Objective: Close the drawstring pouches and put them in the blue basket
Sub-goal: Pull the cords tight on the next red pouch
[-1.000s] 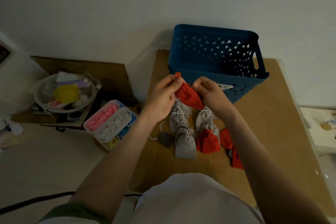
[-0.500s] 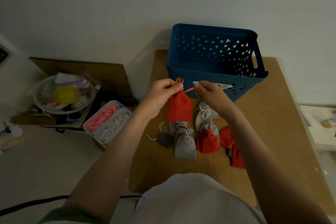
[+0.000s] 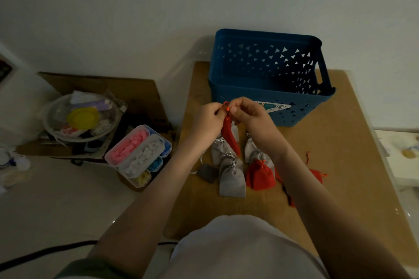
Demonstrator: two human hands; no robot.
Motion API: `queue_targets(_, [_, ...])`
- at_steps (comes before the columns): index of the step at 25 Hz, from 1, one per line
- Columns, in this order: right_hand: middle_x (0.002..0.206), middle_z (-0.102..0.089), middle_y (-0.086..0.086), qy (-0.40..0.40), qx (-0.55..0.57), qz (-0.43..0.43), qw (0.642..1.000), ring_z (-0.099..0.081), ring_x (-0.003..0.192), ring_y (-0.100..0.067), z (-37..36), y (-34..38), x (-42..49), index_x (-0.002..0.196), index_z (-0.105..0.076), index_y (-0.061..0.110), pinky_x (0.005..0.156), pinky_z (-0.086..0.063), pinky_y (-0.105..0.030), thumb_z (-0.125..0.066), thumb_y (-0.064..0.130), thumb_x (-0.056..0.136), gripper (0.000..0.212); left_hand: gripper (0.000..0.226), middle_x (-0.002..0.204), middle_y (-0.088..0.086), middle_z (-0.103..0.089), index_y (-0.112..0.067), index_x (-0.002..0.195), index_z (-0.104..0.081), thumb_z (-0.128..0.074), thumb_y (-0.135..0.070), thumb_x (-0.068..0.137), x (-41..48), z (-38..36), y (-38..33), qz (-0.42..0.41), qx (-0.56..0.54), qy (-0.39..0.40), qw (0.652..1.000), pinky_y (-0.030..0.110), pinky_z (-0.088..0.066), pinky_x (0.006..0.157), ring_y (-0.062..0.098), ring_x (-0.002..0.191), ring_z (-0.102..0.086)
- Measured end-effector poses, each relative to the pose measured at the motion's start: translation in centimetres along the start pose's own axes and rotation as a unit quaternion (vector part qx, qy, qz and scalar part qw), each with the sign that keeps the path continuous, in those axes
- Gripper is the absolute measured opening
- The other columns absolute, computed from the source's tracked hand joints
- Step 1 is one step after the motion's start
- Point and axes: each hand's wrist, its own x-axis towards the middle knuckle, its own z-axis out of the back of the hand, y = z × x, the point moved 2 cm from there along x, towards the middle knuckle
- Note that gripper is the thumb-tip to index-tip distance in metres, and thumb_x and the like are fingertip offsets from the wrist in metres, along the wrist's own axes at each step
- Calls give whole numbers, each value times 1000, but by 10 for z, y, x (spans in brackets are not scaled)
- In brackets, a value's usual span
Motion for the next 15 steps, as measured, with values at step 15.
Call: queue_targets(15, [80, -61, -9, -62, 12, -29, 998, -62, 81, -20, -3, -1, 4, 104, -61, 6, 82, -53, -33, -56, 1, 92, 13, 22, 94, 4, -64, -7, 105, -66, -46, -13, 98, -8, 2, -3, -129, 60, -80, 987, 7, -39, 64, 6, 78, -56])
